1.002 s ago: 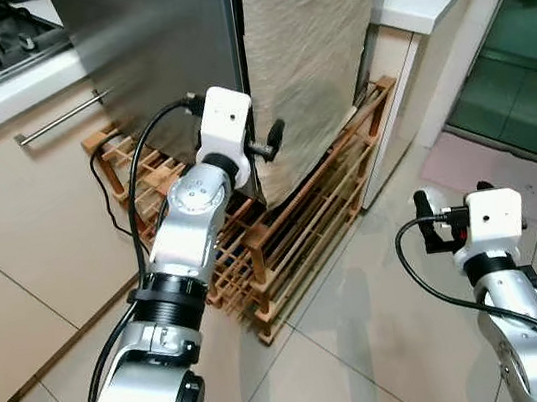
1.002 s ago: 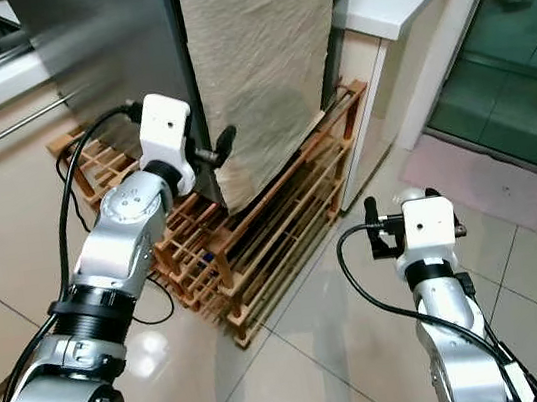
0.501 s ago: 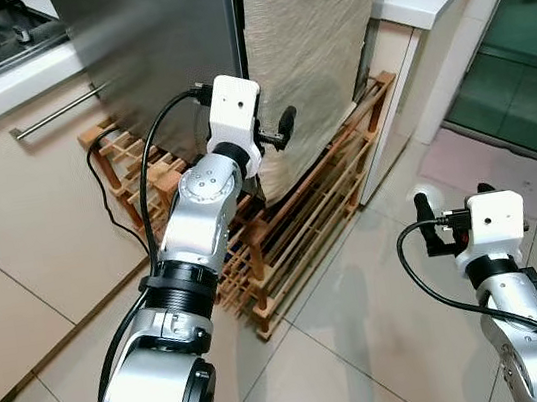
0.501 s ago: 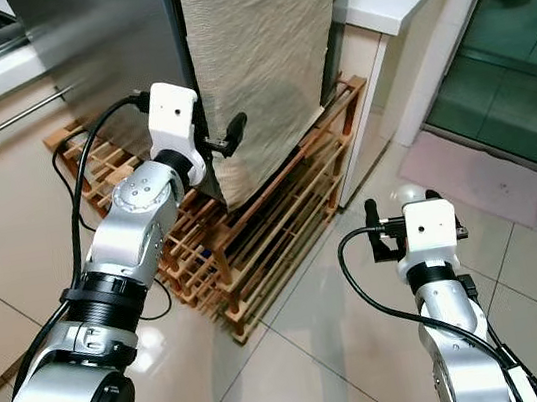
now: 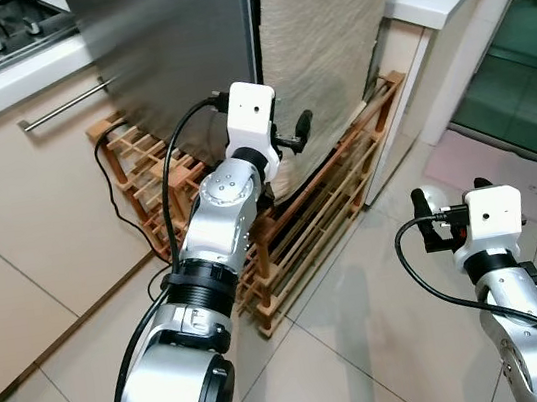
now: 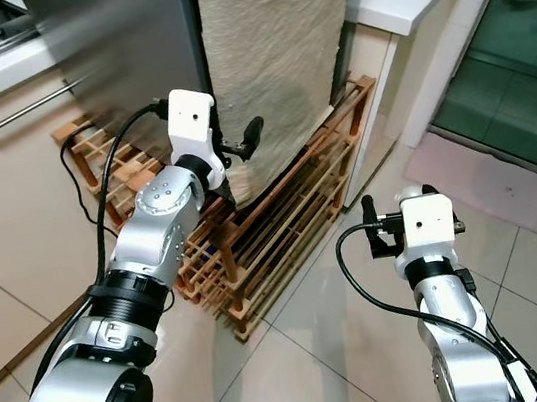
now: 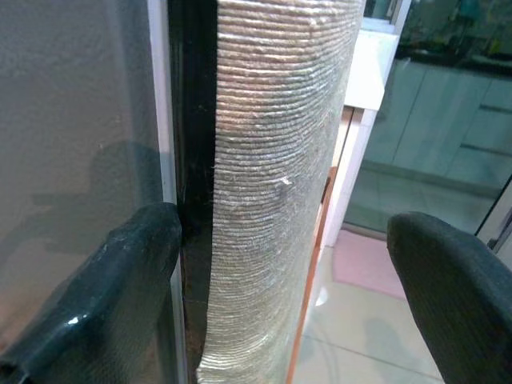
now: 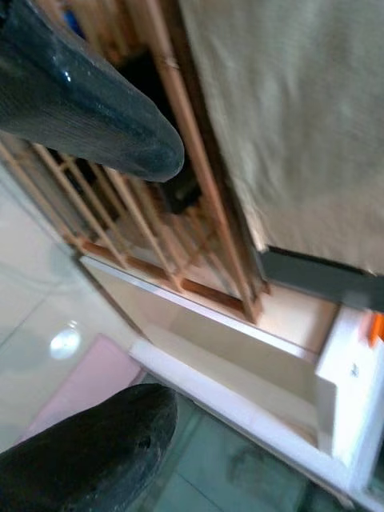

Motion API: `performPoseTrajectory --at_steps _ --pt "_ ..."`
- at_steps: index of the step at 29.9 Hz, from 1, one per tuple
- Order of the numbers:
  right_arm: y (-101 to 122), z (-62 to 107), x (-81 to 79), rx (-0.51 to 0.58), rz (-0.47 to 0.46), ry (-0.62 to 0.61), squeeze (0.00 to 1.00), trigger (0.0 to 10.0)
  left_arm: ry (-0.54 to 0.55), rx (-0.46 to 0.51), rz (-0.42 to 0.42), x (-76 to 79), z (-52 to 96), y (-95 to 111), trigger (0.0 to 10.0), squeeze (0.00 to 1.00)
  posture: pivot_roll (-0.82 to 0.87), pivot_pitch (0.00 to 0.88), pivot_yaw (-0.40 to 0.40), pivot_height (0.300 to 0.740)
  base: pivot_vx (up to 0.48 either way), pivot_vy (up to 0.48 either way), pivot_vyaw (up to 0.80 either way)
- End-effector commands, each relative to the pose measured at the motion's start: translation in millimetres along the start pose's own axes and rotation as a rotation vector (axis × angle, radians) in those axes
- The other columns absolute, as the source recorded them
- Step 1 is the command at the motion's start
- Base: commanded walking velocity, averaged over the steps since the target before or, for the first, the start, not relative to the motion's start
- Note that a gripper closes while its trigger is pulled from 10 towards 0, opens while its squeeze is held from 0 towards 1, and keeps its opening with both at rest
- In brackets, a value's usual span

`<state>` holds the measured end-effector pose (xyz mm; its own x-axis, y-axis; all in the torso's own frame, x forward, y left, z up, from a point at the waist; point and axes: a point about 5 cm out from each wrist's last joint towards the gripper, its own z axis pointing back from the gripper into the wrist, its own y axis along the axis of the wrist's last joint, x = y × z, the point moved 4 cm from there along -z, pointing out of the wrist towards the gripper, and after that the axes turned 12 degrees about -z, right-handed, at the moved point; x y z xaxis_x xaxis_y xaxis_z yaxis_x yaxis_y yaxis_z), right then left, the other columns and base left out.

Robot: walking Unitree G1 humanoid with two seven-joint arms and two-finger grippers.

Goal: Restocking fridge

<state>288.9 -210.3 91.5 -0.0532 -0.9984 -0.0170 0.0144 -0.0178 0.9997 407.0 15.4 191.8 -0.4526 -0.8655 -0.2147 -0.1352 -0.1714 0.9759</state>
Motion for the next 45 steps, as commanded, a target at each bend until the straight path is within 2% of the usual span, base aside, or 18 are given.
performPoseTrajectory --at_steps 1,9,13,14,15,18,19,20,21,26,28,30,31,32,33,37,40,45 --pt "-16.1 5.8 4.4 -0.066 0.010 0.004 0.00 10.0 -0.091 0.030 0.017 23.2 -5.5 11.1 10.0 0.00 -0.05 0.099 -0.050 0.728 0.000 0.000 0.00" --pt "-52.5 14.1 0.5 -0.228 -0.043 0.053 0.00 10.0 -0.230 0.085 0.111 52.6 -6.1 33.9 10.0 0.00 -0.04 0.088 -0.049 0.728 0.000 0.000 0.00" --pt "-55.2 14.3 1.9 -0.236 -0.047 0.050 0.00 10.0 -0.269 0.104 0.124 59.2 -5.3 41.3 10.0 0.00 -0.04 0.084 -0.049 0.728 0.000 0.000 0.00" --pt "-55.5 13.4 2.4 -0.234 -0.048 0.050 0.00 10.0 -0.335 0.125 0.134 70.4 -2.6 49.4 10.0 0.00 -0.04 0.084 -0.049 0.728 0.000 0.000 0.00" --pt "-55.5 13.4 2.4 -0.234 -0.048 0.050 0.00 10.0 -0.335 0.125 0.134 70.4 -2.6 49.4 10.0 0.00 -0.04 0.084 -0.049 0.728 0.000 0.000 0.00" --pt "-55.2 11.1 -0.6 -0.232 -0.049 0.067 0.00 10.0 -0.436 0.147 0.137 88.8 5.4 56.3 10.0 0.00 -0.04 0.083 -0.048 0.728 0.000 0.000 0.00" --pt "-55.2 11.1 -0.6 -0.232 -0.049 0.067 0.00 10.0 -0.436 0.147 0.137 88.8 5.4 56.3 10.0 0.00 -0.04 0.083 -0.048 0.728 0.000 0.000 0.00" --pt "-54.9 10.3 -1.5 -0.230 -0.047 0.072 0.00 10.0 -0.478 0.154 0.134 95.9 9.7 57.9 10.0 0.00 -0.04 0.083 -0.048 0.728 0.000 0.000 0.00" --pt "-54.5 8.8 -2.6 -0.230 -0.049 0.078 0.00 10.0 -0.569 0.171 0.137 110.6 19.1 61.9 10.0 0.00 -0.03 0.085 -0.051 0.728 0.000 0.000 0.00" --pt "-55.0 7.6 -4.7 -0.232 -0.047 0.087 0.00 10.0 -0.656 0.203 0.140 124.4 30.5 69.3 10.0 0.00 -0.03 0.087 -0.051 0.728 0.000 0.000 0.00" --pt "-54.6 6.8 -6.0 -0.228 -0.038 0.095 0.00 10.0 -0.636 0.208 0.128 120.8 30.5 70.4 10.0 0.00 -0.03 0.088 -0.050 0.728 0.000 0.000 0.00" --pt "-54.4 6.1 -7.0 -0.225 -0.036 0.097 0.00 10.0 -0.570 0.212 0.094 108.3 28.0 68.6 10.0 0.00 -0.03 0.088 -0.048 0.728 0.000 0.000 0.00" --pt "-54.2 5.8 -7.1 -0.224 -0.036 0.096 0.00 10.0 -0.515 0.211 0.080 98.7 25.6 67.7 10.0 0.00 -0.03 0.089 -0.048 0.728 0.000 0.000 0.00" --pt "-54.4 5.7 -7.4 -0.223 -0.037 0.094 0.00 10.0 -0.400 0.218 0.043 78.4 21.8 67.0 10.0 0.00 -0.03 0.092 -0.049 0.728 0.000 0.000 0.00" --pt "-54.8 5.7 -7.4 -0.223 -0.036 0.093 0.00 10.0 -0.337 0.224 0.033 66.5 21.1 67.6 10.0 0.00 -0.03 0.093 -0.050 0.728 0.000 0.000 0.00" --pt "-51.4 5.0 -3.2 -0.196 -0.044 0.059 0.00 10.0 -0.180 0.211 0.008 31.9 24.3 58.9 10.0 0.00 -0.02 0.096 -0.050 0.728 0.000 0.000 0.00" --pt "-44.6 3.3 0.8 -0.160 -0.057 0.034 0.00 10.0 -0.094 0.165 -0.010 16.5 27.5 42.5 10.0 0.00 -0.01 0.096 -0.049 0.728 0.000 0.000 0.00" --pt "-44.6 4.3 -0.3 -0.158 -0.056 0.040 0.00 10.0 -0.057 0.150 -0.047 14.5 28.0 35.0 10.0 0.00 -0.01 0.096 -0.050 0.728 0.000 0.000 0.00"
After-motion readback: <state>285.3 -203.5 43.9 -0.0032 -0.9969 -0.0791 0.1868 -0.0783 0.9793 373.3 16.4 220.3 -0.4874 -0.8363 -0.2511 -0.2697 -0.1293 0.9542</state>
